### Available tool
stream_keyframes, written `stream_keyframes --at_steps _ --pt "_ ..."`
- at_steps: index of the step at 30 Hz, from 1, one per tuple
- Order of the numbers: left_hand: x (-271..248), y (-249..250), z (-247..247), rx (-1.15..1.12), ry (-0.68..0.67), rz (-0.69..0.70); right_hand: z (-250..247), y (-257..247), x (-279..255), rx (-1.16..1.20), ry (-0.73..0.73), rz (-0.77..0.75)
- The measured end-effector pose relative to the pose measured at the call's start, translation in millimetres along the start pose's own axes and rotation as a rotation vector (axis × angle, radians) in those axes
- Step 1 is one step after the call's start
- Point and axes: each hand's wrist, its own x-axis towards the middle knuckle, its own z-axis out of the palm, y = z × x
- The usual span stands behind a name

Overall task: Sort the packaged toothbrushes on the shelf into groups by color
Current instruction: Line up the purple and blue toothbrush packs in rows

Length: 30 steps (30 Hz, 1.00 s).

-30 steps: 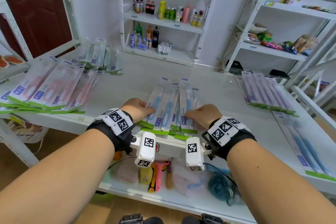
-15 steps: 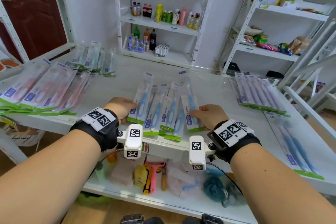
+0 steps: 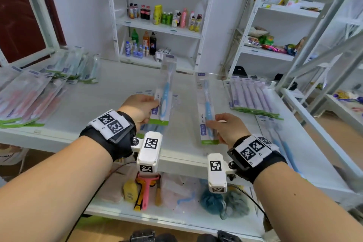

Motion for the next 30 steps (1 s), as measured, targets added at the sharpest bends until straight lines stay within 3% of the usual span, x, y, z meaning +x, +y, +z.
stream_keyframes --at_steps 6,14,23,30 --pt "-19 0 72 0.124 -0.131 0.009 -47 26 -7 -0.037 0.054 -0.021" --pt "-36 -12 145 0.138 -0.291 -0.056 -105 57 -19 -0.301 0.079 0.020" --pt "-49 -24 192 0.236 -0.431 -0.097 -131 70 -27 -0.515 0.056 0.105" --pt "-55 -30 211 0.260 -0.440 -0.108 -133 69 -28 -0.685 0.057 0.097"
